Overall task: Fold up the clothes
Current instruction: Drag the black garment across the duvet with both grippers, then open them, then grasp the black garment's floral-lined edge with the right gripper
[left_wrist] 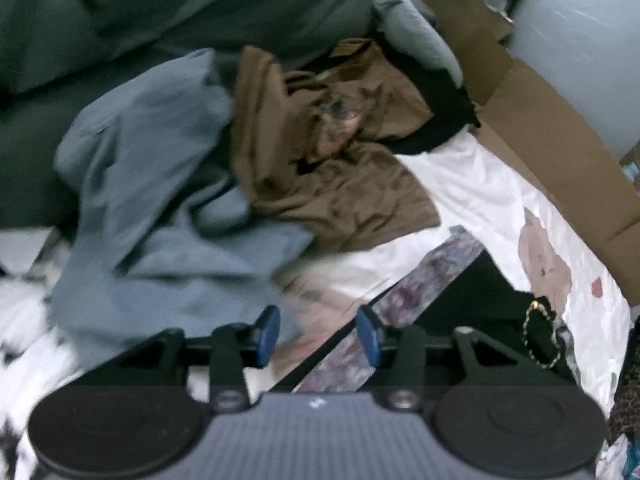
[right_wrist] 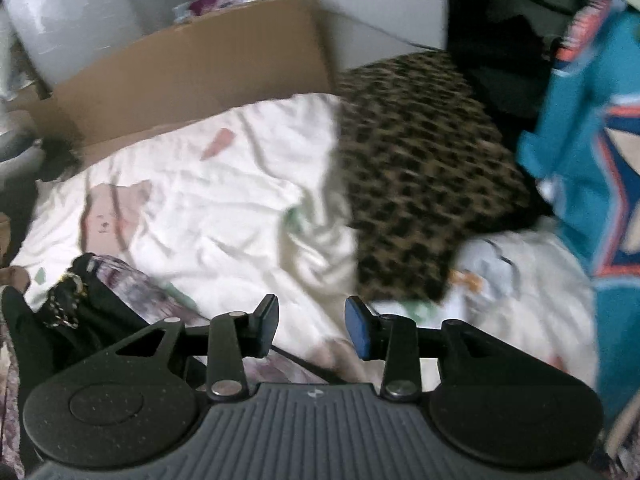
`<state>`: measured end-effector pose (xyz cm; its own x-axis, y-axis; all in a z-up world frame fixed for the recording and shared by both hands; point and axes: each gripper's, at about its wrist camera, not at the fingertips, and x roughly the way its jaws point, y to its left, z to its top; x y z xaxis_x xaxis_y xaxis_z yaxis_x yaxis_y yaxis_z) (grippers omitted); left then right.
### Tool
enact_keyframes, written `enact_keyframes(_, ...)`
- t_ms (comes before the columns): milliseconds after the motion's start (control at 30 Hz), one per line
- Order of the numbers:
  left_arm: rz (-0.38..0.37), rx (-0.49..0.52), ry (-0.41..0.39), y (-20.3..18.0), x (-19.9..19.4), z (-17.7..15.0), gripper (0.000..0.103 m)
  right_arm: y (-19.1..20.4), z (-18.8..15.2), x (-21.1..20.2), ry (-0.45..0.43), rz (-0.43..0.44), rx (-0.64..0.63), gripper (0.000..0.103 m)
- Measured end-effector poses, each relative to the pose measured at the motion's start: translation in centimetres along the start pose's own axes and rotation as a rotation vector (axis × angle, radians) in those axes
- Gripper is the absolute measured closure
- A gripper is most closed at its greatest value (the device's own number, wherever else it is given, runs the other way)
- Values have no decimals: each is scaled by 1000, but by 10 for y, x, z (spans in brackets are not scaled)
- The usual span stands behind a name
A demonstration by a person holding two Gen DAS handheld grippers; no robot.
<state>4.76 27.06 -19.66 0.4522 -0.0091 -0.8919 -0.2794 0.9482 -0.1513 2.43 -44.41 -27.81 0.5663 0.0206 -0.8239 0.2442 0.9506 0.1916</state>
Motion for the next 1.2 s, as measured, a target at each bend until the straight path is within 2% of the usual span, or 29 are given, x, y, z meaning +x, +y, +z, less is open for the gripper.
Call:
enact_keyframes(300,-48,50,8,-40,50,41,52,46,35,53,27,83,-91,59)
enact_keyframes(567,-94,81,-16,-70,97,75,49,81,60,93,38,152,-164,59)
enact_keyframes(633,-105,88,-17,-81,110,83,47,92,63,104,41,176,-178,59)
enact_keyframes(700,-111,102,-18,-94,123,89,37,103,65,116,43,203,-186,59)
enact_keyframes(767,-117,117,-19,-107,136,95,36,117,65,128,45,241,-194,59)
enact_keyframes(900,-130,153,-3,-134,161,100,36,146,62,153,53,313,-210,59)
enact_keyframes(1067,-138,175,31,-162,188,103,36,182,61,183,68,366,-220,59)
enact_keyframes(1200,-152,230,82,-177,205,100,35,208,59,201,88,404,-264,59)
